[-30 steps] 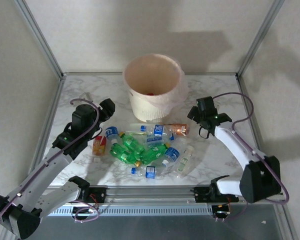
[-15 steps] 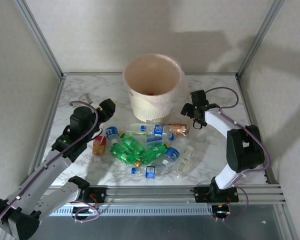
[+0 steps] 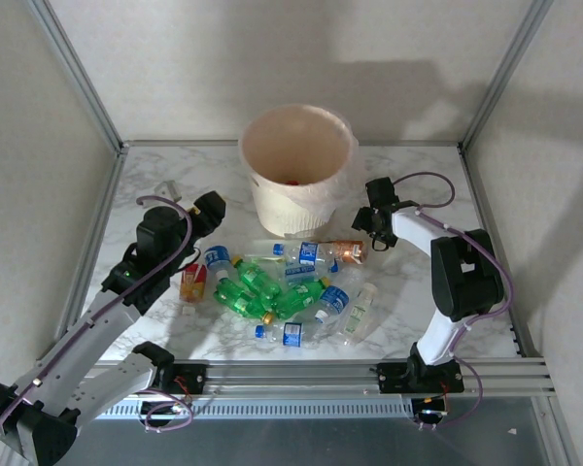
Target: Put the plastic bottles in the bin
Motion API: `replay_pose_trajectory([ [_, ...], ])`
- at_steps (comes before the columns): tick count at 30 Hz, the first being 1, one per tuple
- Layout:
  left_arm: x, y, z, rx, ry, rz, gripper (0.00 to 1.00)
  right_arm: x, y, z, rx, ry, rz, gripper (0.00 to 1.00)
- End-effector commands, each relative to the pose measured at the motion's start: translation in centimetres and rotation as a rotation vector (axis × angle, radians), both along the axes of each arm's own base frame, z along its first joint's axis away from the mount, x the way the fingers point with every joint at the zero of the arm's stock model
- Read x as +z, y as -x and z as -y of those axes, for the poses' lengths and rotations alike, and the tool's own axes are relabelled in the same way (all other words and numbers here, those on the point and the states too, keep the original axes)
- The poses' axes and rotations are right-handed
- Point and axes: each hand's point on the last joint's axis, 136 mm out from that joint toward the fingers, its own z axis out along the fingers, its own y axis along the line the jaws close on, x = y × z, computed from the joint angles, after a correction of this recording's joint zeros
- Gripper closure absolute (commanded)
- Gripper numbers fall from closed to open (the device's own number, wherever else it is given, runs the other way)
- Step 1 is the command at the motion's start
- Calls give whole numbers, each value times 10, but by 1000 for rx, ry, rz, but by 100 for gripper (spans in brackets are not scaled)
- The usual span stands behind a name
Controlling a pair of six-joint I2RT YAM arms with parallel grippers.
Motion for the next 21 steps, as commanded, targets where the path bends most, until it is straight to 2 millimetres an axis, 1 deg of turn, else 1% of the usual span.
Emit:
replay_pose_trajectory([
  [1, -2, -2, 1, -1, 23, 0, 23, -2, -4, 7, -12, 28, 0, 25],
  [5, -3, -3, 1, 1, 26, -1, 23, -3, -2, 12, -22, 38, -1, 29],
  [10, -5, -5, 2, 2, 25, -5, 23, 2, -2, 15, -32, 42, 13, 32],
  [16, -9, -5, 0, 9, 8, -19, 23, 18, -5, 21, -53, 55, 55, 34],
  [21, -9, -5, -1, 13, 4, -18, 23, 36, 0, 30, -81, 80, 93, 35],
])
